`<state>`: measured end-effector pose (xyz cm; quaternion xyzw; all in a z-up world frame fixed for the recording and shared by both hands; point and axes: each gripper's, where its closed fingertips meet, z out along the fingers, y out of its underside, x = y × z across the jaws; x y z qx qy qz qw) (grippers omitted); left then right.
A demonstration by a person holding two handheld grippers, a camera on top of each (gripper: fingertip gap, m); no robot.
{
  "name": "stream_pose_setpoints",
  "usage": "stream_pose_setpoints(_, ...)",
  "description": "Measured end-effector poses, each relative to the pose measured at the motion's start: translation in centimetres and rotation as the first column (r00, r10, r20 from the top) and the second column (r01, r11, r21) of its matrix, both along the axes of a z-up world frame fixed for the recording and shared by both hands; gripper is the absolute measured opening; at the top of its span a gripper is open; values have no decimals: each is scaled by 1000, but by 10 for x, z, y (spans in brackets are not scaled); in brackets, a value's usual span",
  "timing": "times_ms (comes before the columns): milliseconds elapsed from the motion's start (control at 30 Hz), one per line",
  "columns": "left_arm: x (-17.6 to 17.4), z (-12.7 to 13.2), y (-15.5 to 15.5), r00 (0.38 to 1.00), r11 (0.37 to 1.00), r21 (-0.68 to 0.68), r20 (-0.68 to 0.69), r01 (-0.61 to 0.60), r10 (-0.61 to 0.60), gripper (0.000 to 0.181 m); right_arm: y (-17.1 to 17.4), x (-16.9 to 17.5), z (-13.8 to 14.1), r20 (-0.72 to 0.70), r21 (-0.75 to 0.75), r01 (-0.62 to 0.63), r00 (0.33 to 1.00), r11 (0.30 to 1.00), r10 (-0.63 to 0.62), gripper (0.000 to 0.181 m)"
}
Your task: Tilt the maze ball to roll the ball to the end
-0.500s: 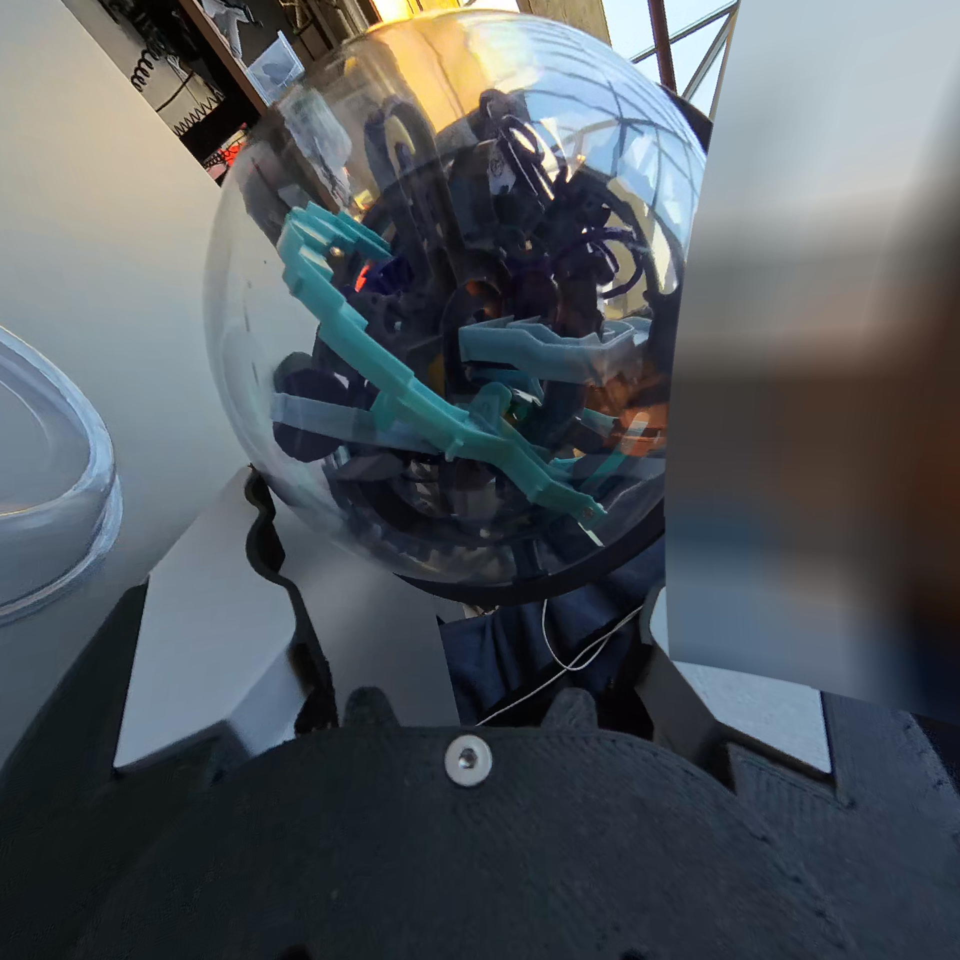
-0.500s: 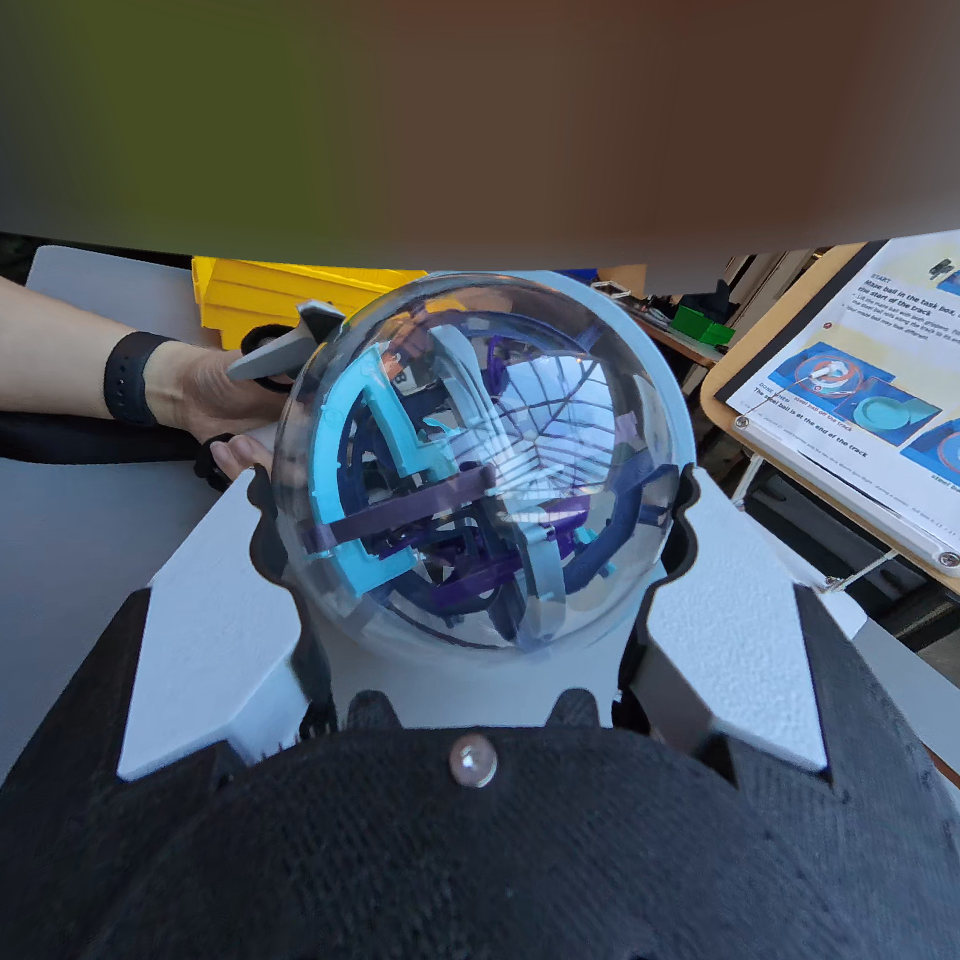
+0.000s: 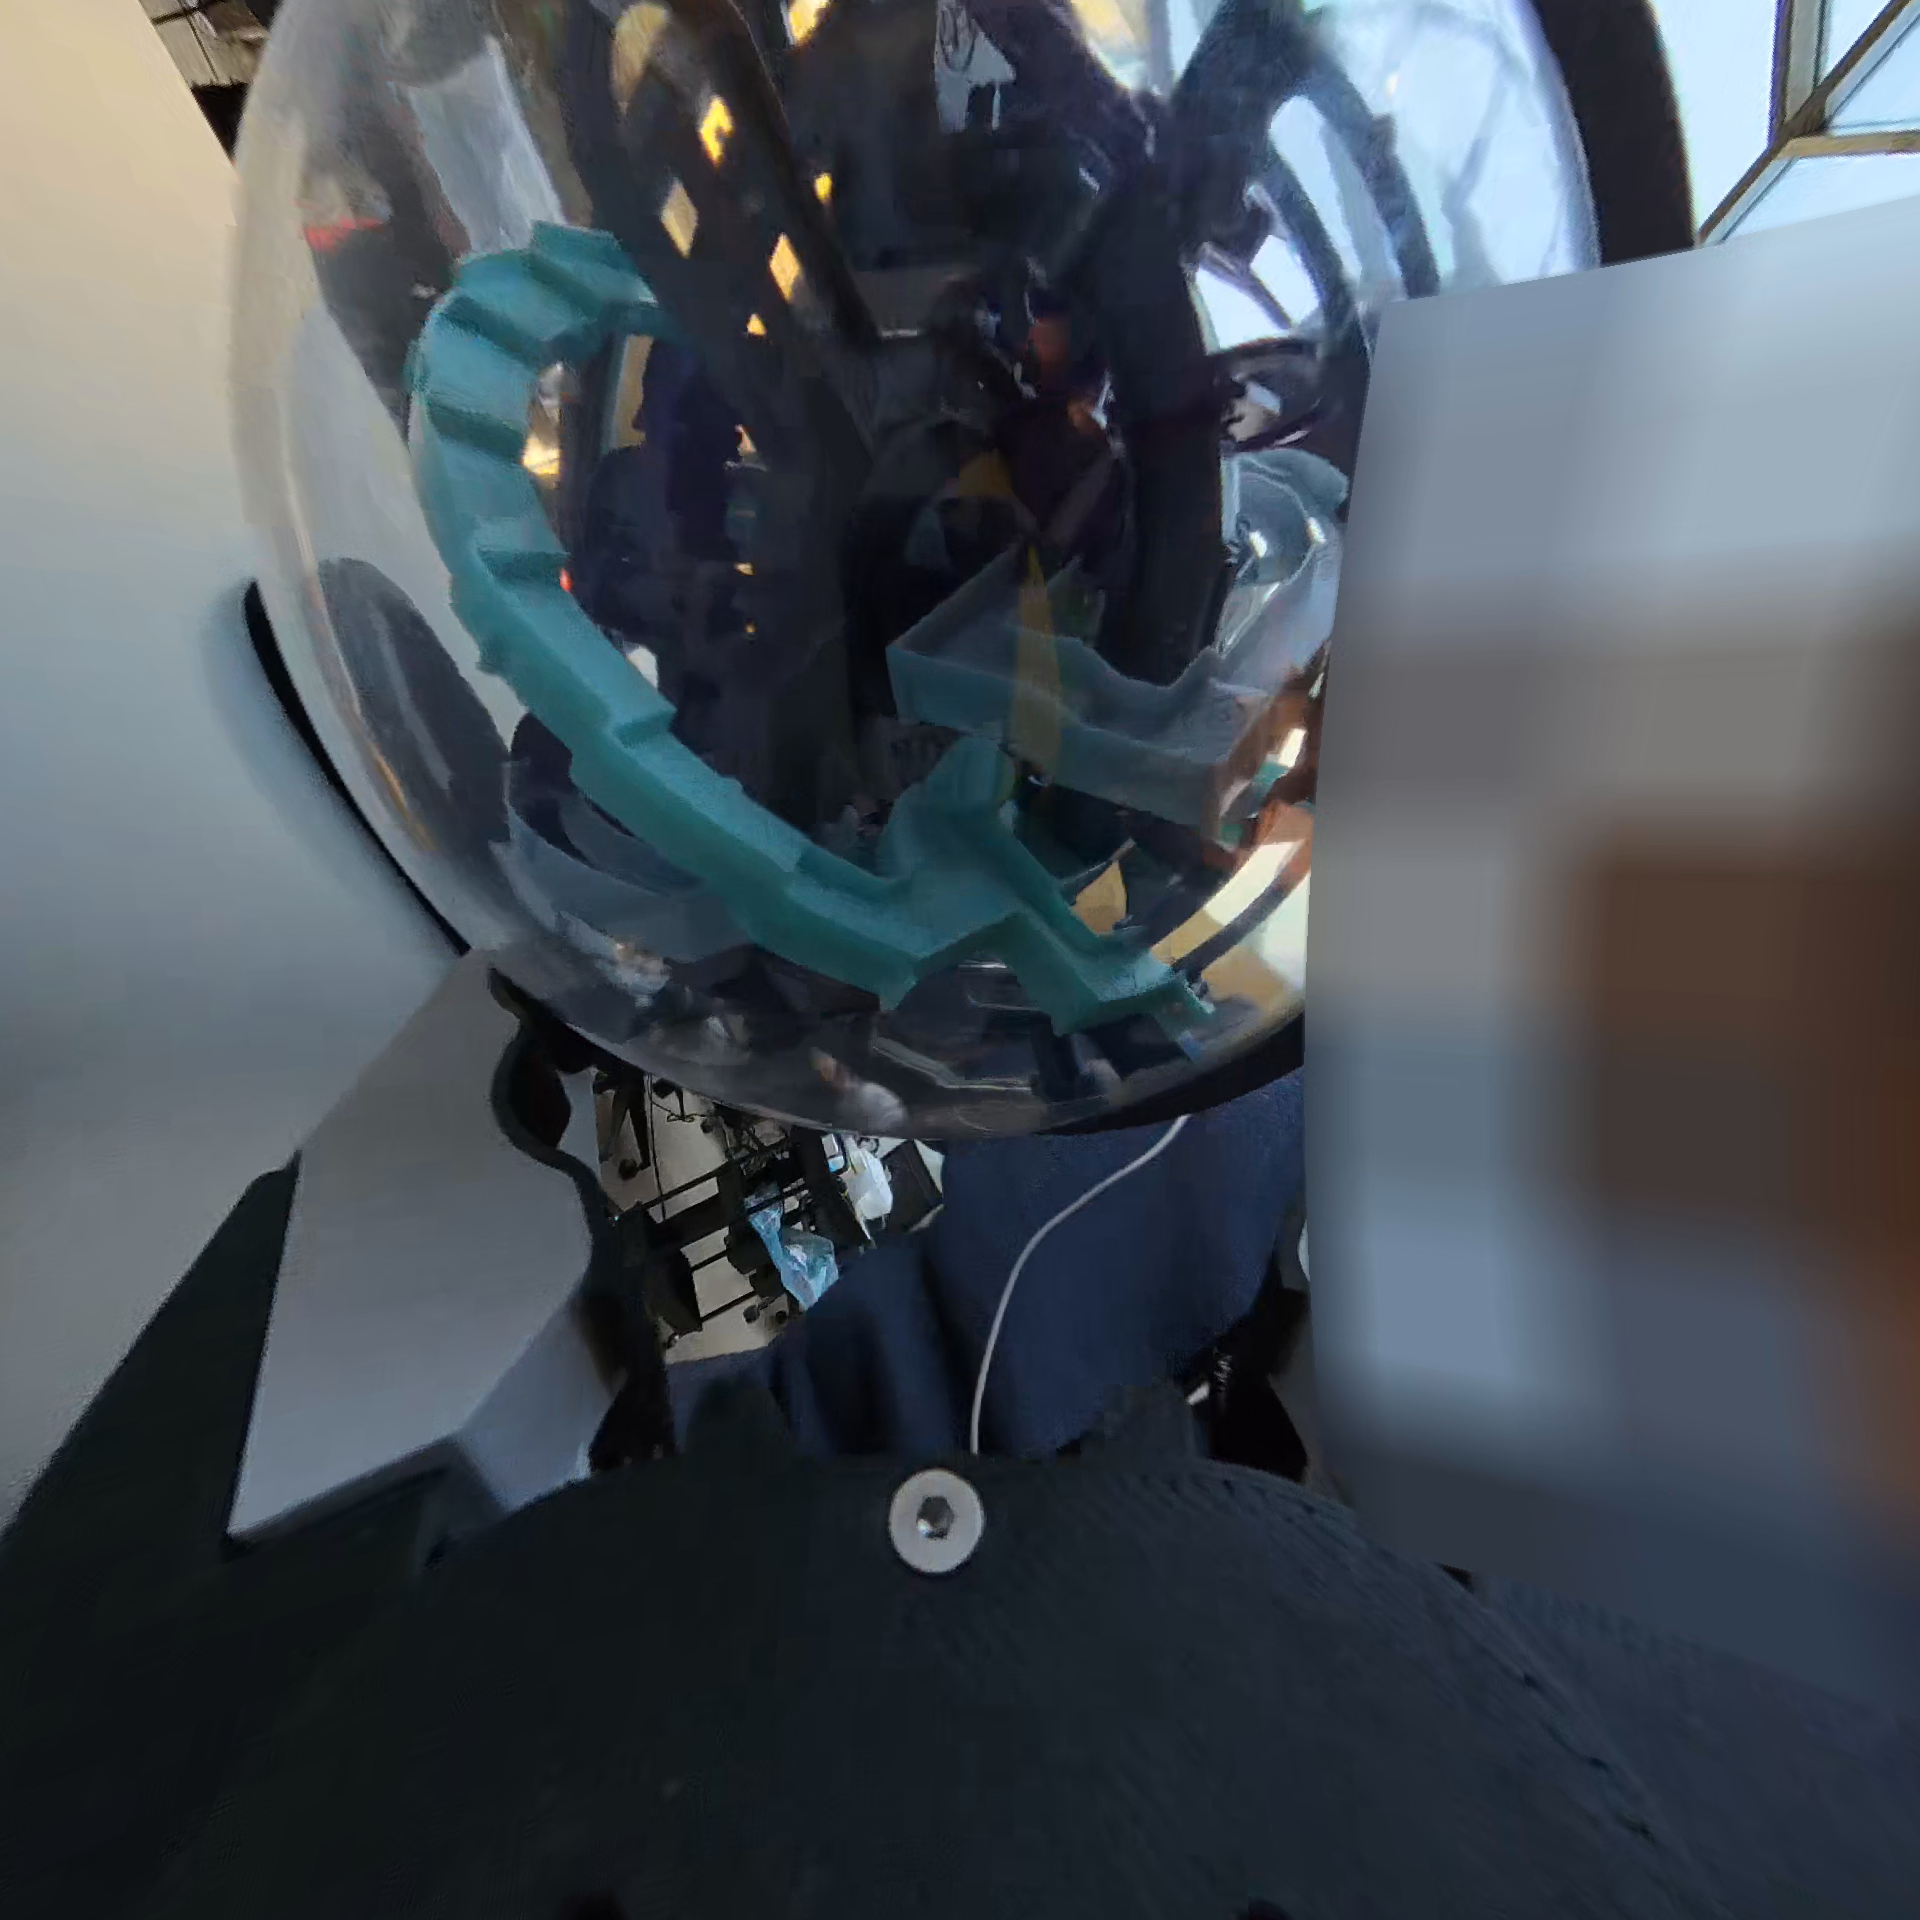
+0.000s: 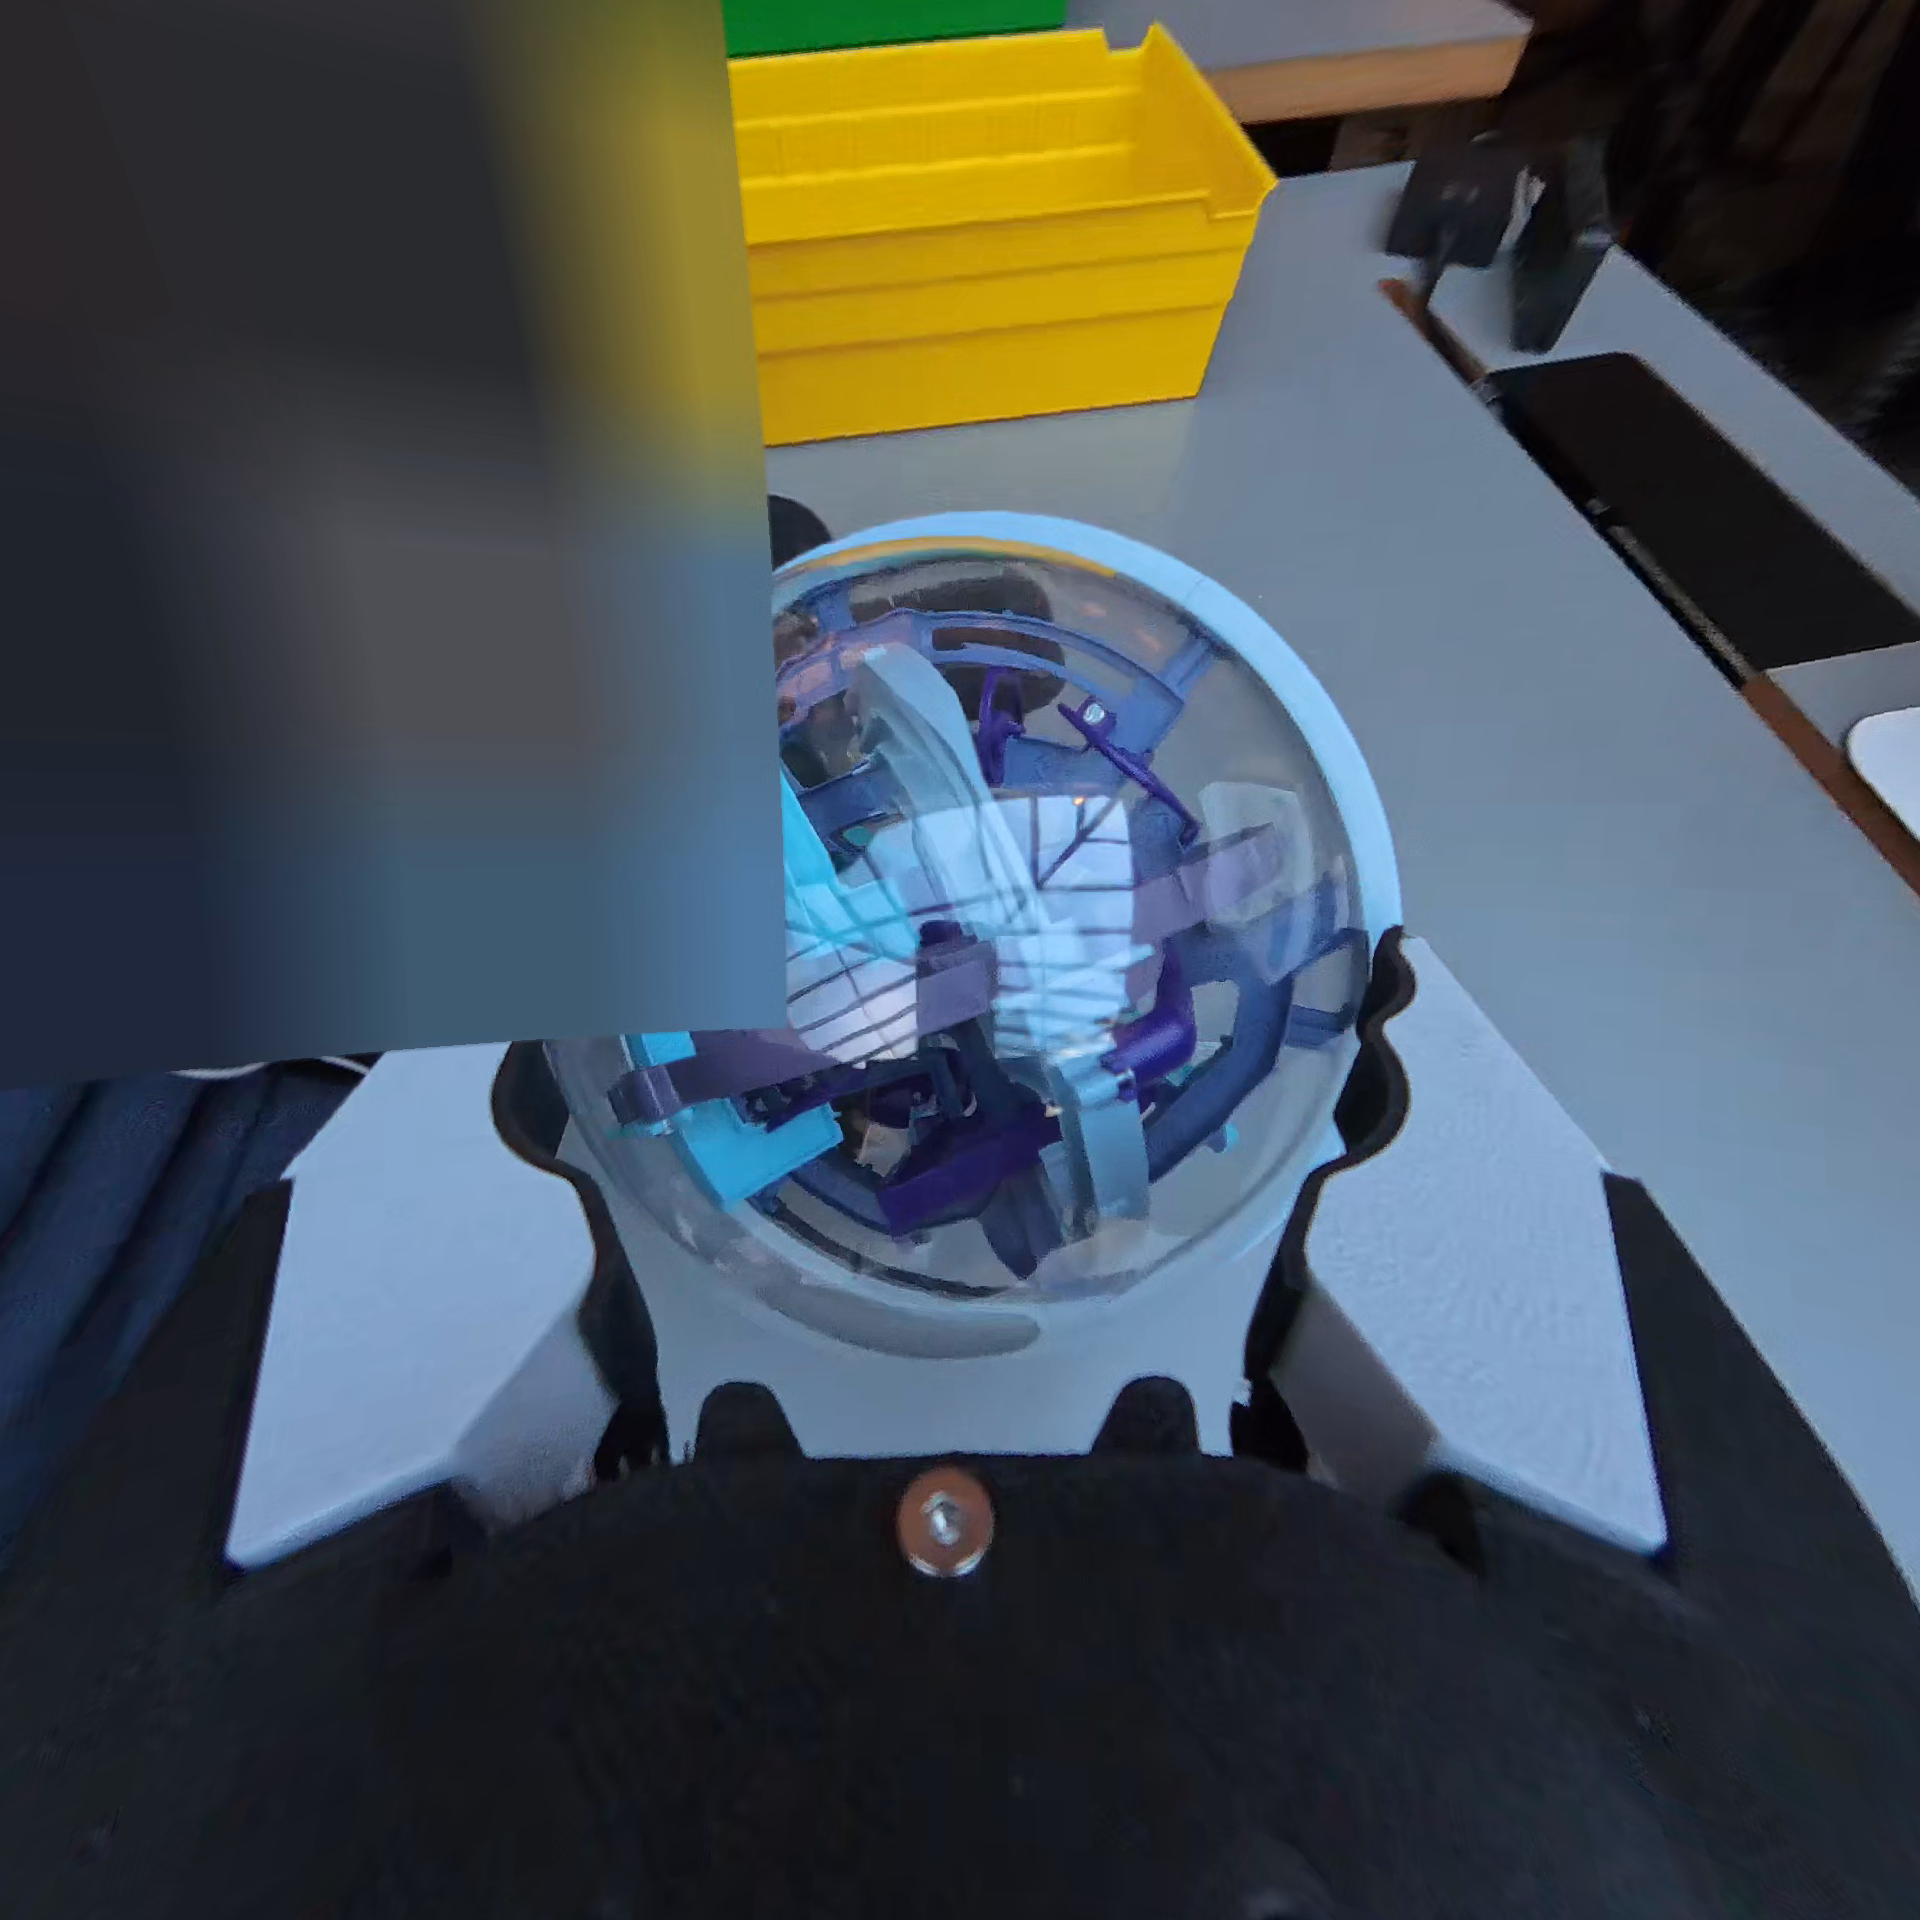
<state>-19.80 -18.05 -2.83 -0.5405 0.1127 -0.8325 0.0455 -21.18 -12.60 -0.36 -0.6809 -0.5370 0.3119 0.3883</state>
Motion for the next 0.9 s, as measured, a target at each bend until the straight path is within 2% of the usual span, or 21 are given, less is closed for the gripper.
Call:
stream_pose_setpoints(33, 5, 0, 0, 1000, 1000, -10, 9, -19, 20, 150, 1, 2, -1, 17, -19, -32, 999, 999, 32, 153)
stream_pose_setpoints(200, 14, 8, 14, 988, 989, -120, 117, -83, 97, 150, 19, 0, 1, 9, -131, -122, 992, 984, 124, 154)
stream_pose_setpoints(367, 8, -4, 44, 970, 968, -170, 123, -186, 208, 151, 44, -10, -14, 60, -159, -186, 978, 970, 198, 154)
stream_pose_setpoints(533, 5, -17, 63, 970, 960, -179, 76, -213, 230, 155, 64, -23, -33, 61, -219, -225, 968, 950, 243, 159)
stream_pose_setpoints(667, 3, -18, 75, 961, 952, -180, 74, -249, 266, 152, 76, -30, -33, 27, -237, -273, 957, 932, 288, 159)
stream_pose_setpoints(767, 3, -18, 82, 959, 950, -179, 75, -256, 273, 155, 82, -31, -35, 53, -246, -296, 947, 923, 318, 159)
stream_pose_setpoints(900, 3, -18, 89, 960, 943, -221, 73, -248, 269, 148, 91, -32, -38, 40, -275, -338, 931, 900, 362, 159)
